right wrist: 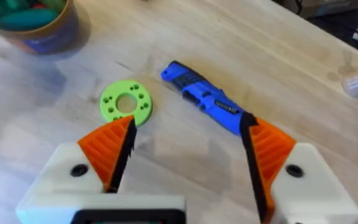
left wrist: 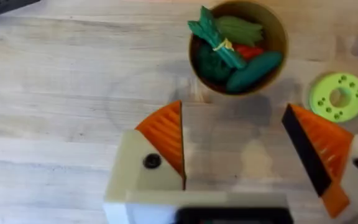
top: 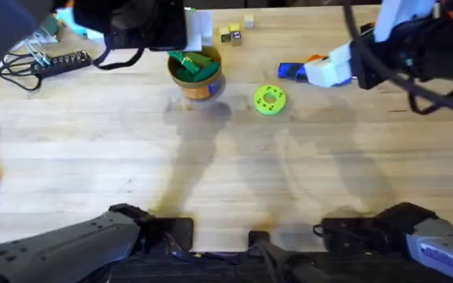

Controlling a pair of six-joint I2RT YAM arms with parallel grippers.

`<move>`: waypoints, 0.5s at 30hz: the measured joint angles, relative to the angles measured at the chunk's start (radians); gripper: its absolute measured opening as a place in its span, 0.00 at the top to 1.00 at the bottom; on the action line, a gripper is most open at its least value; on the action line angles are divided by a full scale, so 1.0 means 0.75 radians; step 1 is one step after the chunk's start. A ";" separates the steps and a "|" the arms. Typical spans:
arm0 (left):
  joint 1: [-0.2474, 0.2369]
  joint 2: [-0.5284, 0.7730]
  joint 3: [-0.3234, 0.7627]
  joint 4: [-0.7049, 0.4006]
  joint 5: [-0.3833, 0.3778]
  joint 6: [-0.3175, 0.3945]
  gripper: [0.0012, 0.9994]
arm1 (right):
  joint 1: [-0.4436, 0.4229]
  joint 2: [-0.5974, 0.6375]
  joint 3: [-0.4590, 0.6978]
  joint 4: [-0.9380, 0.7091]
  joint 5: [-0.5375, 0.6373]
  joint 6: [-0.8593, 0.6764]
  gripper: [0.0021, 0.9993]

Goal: Pick up the gripper from the table and insert it into the empty holder that is missing its gripper. Then pick up a screw, insert it into the mounting hole, and use the screwdriver to tighten it. Finally, clean up the table by picking up the vegetable and placing it into the bucket.

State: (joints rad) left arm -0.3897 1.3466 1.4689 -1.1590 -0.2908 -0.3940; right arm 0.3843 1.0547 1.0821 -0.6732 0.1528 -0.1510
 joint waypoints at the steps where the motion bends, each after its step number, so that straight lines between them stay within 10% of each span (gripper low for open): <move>1: 0.000 -0.021 0.000 -0.015 0.043 0.048 0.04 | 0.000 -0.006 0.031 -0.051 0.000 0.012 0.01; 15: -0.001 -0.144 0.001 -0.186 0.259 0.362 0.04 | 0.000 -0.106 0.109 -0.241 0.000 0.242 0.01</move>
